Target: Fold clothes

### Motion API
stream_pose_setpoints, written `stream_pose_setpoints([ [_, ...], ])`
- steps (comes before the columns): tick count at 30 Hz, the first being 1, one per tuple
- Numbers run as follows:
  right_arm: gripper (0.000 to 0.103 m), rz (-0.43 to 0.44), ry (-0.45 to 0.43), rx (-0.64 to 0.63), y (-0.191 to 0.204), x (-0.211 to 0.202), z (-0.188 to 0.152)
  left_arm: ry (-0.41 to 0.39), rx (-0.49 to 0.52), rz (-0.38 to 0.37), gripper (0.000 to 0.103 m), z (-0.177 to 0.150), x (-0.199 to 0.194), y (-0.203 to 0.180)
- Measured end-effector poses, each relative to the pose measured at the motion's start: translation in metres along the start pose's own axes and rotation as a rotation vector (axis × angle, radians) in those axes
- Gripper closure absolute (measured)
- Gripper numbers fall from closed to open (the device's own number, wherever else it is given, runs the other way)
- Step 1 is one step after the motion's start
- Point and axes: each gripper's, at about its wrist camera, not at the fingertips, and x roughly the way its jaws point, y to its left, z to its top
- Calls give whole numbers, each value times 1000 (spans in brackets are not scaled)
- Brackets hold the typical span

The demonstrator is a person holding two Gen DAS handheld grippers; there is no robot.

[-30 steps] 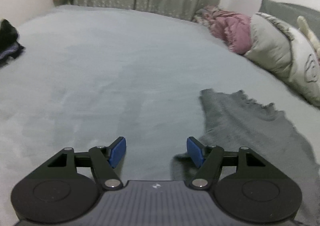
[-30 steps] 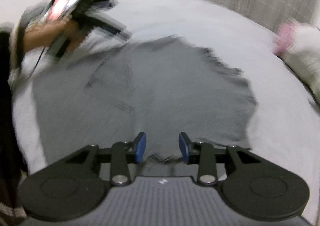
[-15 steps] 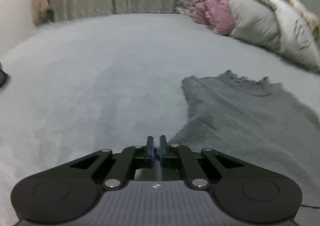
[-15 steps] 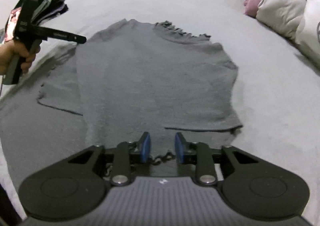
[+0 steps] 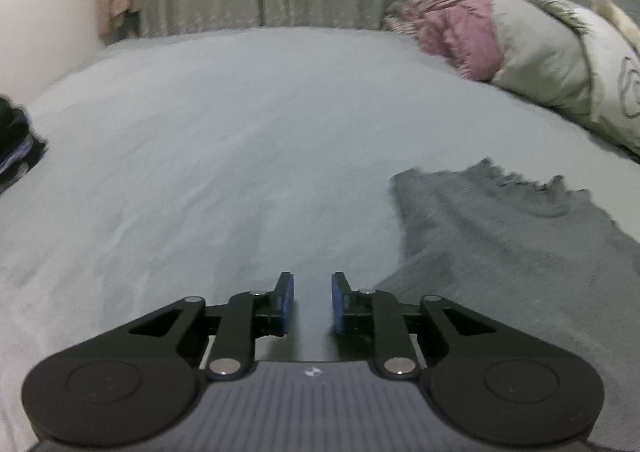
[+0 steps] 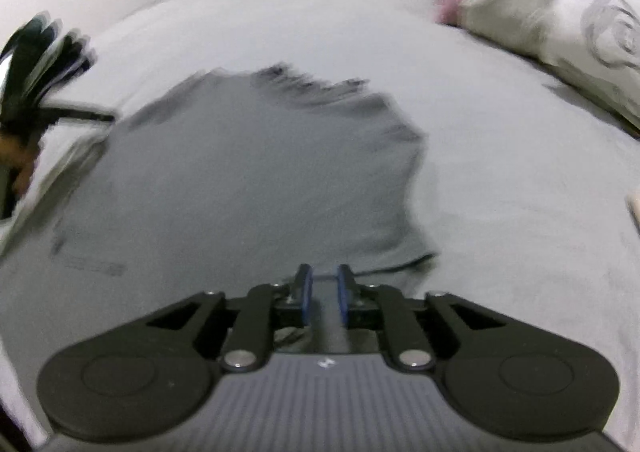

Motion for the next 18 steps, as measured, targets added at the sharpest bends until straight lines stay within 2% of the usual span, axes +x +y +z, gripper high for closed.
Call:
stream_pose_setpoints([
  [2,71,-49,-10,73,-12,5,5,-40,22,-45,75,1,-1,-11],
  [4,70,-60,-38,120,-19,6,9,-68,51,-76,70,1,0,-23],
  [6,69,-62,-62,123,-18,7,12,-1,106,-4,70,-6,15,-31],
  [11,68,-56,-36,65,-3,19,18,-18,67,-10,67,-8,10,-22],
  [14,65,-55,-34,72,-1,22,20,-84,24,-25,63,-6,-4,-15],
  [16,61,-43,-57,86,-1,18,20,-58,40,-14,53,-6,-4,-14],
  [18,61,-47,-68,90,0,19,20,17,71,34,48,-9,7,-15],
])
